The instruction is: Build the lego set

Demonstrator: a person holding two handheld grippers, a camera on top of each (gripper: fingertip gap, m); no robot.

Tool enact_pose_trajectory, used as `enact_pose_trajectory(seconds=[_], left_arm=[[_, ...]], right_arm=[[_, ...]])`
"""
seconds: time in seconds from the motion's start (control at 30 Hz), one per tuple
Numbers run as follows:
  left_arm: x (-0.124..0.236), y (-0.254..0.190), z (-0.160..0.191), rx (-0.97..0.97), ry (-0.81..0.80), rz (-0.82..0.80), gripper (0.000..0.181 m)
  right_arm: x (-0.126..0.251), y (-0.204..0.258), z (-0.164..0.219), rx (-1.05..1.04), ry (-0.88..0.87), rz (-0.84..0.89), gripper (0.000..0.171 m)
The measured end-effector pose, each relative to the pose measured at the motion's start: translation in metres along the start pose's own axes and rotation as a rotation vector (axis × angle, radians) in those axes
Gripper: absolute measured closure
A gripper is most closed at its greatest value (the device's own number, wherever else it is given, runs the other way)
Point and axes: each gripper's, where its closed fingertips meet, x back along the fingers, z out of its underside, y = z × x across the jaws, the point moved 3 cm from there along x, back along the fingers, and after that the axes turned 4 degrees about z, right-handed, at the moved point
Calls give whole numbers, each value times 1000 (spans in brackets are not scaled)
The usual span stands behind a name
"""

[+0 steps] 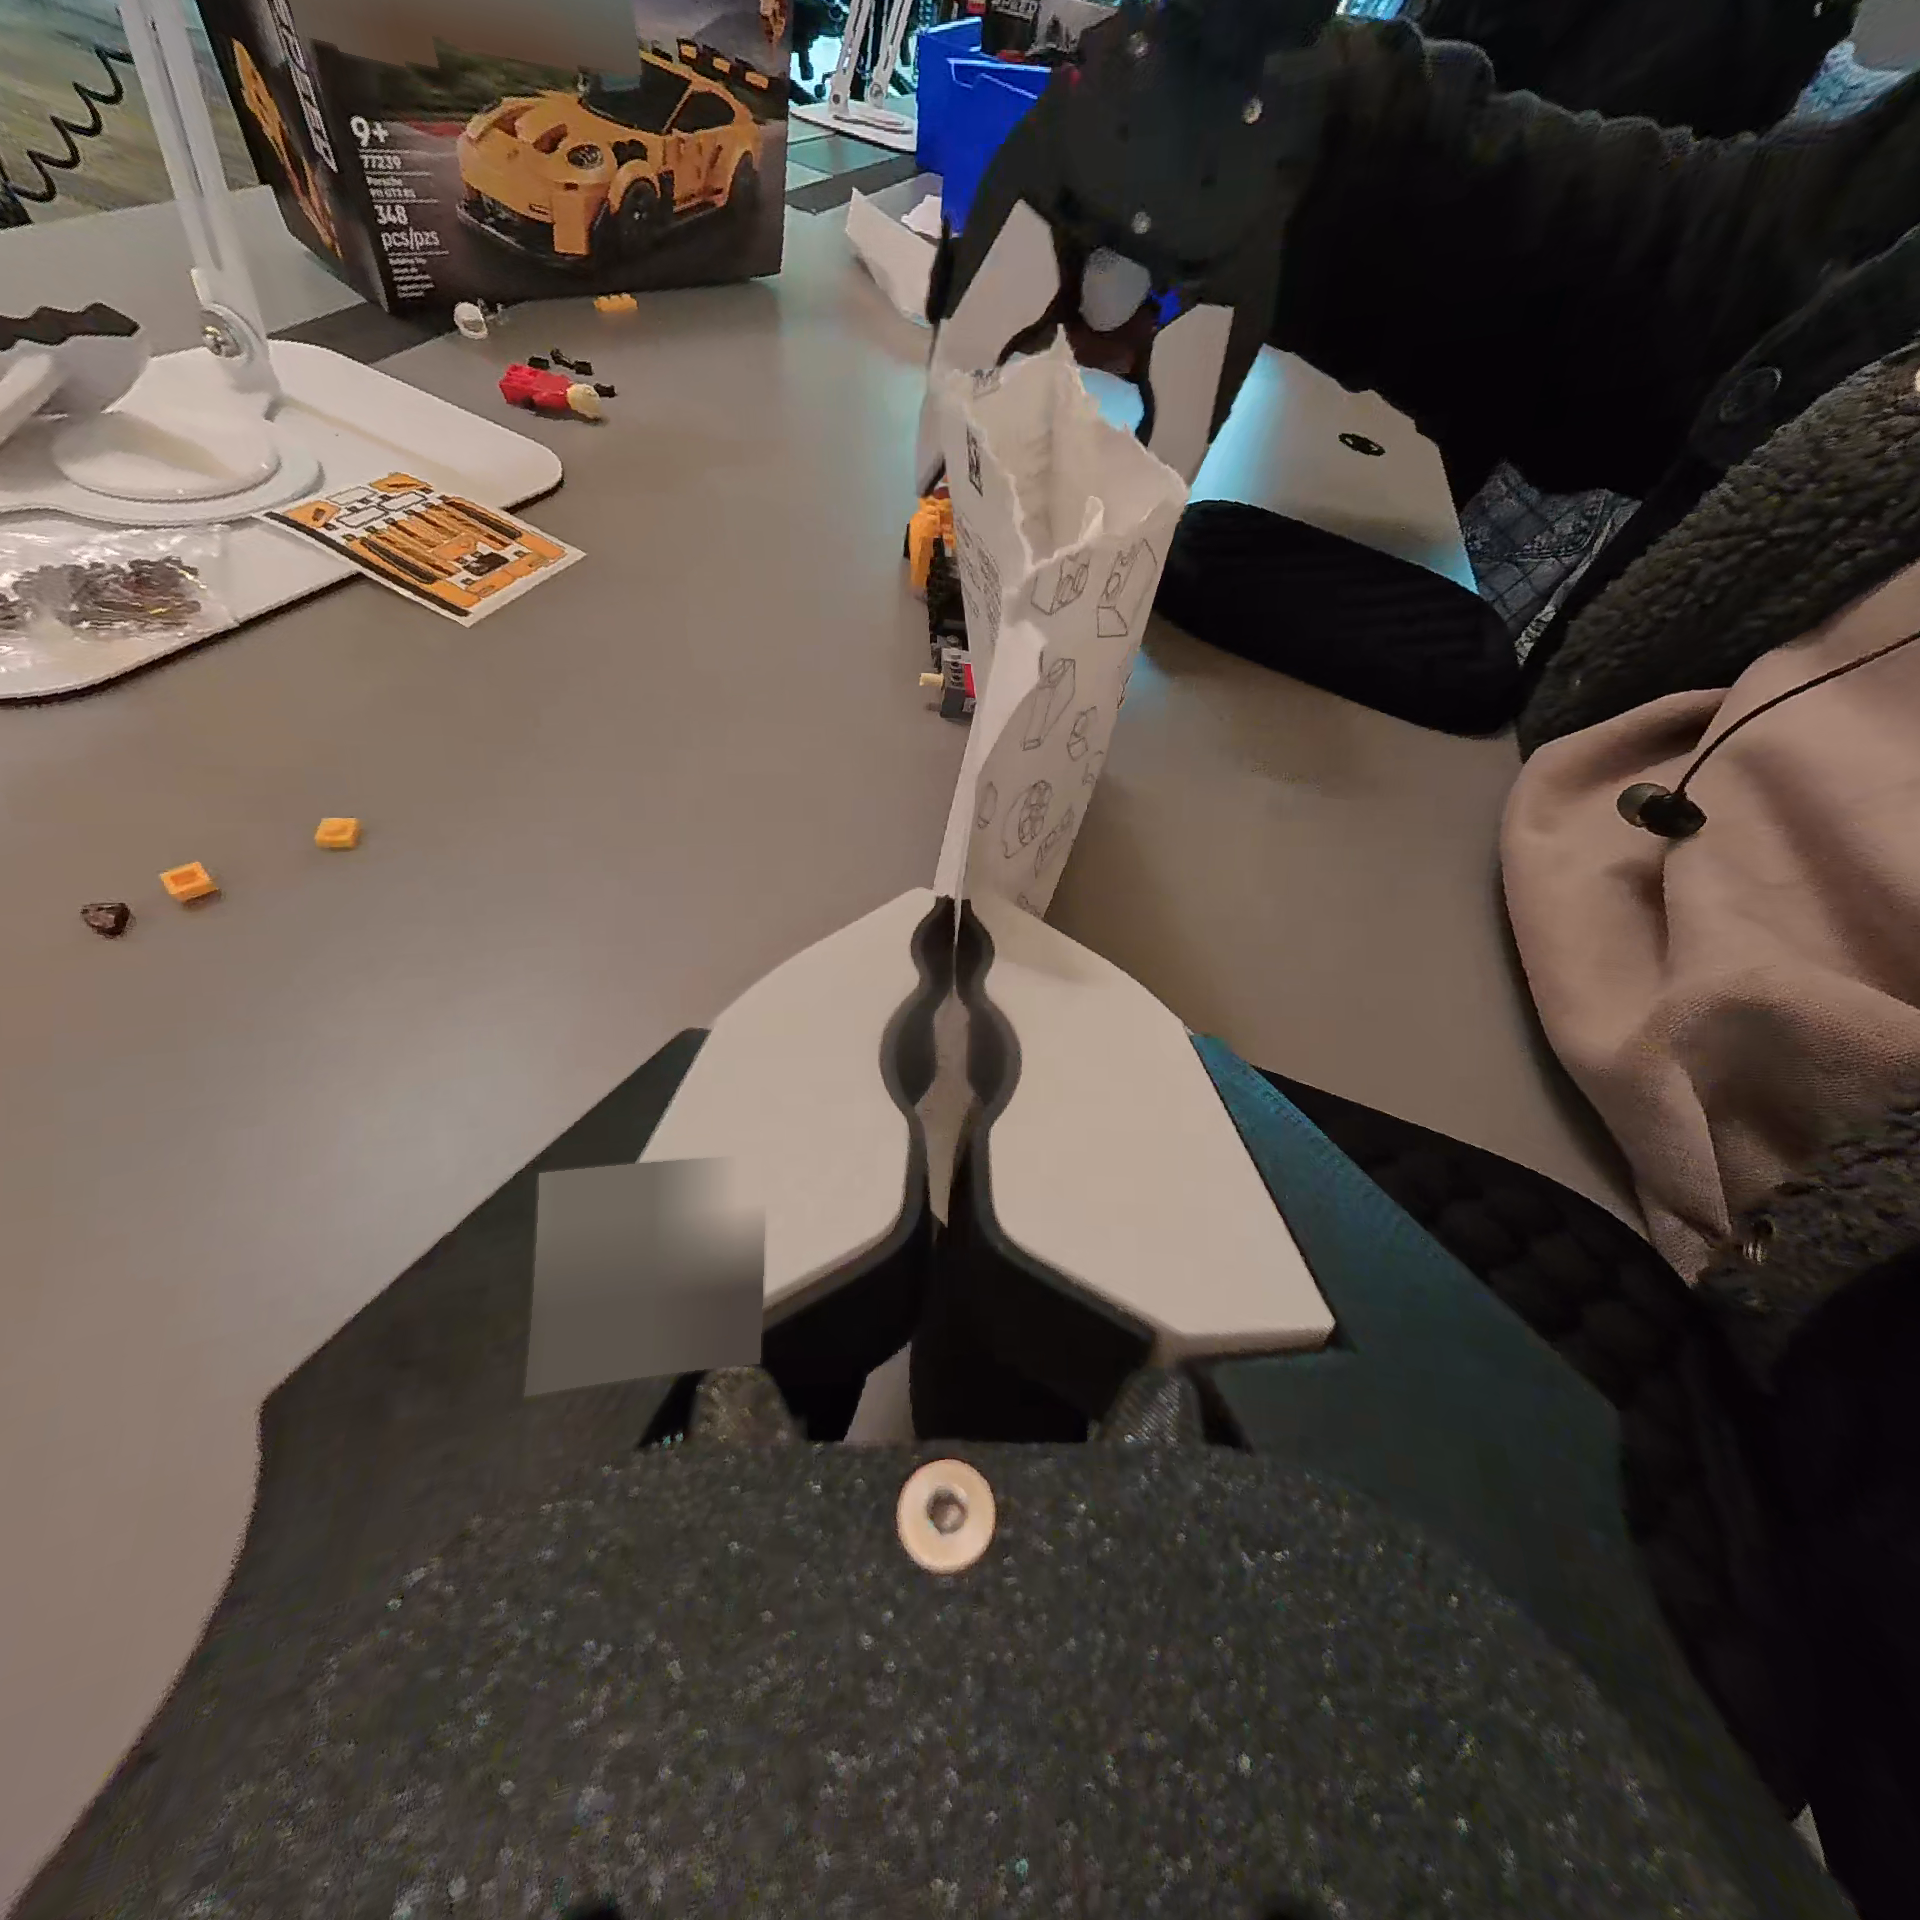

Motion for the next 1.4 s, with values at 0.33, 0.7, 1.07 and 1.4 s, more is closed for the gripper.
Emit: enact_pose_trajectory(seconds=[0.33, 0.7, 1.07, 1.4], left_arm=[[1, 1, 3, 4, -2, 6, 181], [-4, 0, 2, 27, -9, 22, 181], [-8, -6, 2, 5, -9, 54, 181], [-12, -11, 1, -10, -6, 72, 181]], right_arm=[[-25, -7, 8, 144, 268, -158, 101], [44, -40, 130, -62, 484, -48, 102], [66, -44, 119, -119, 367, 81, 93], [61, 3, 3, -157, -302, 210, 106]])
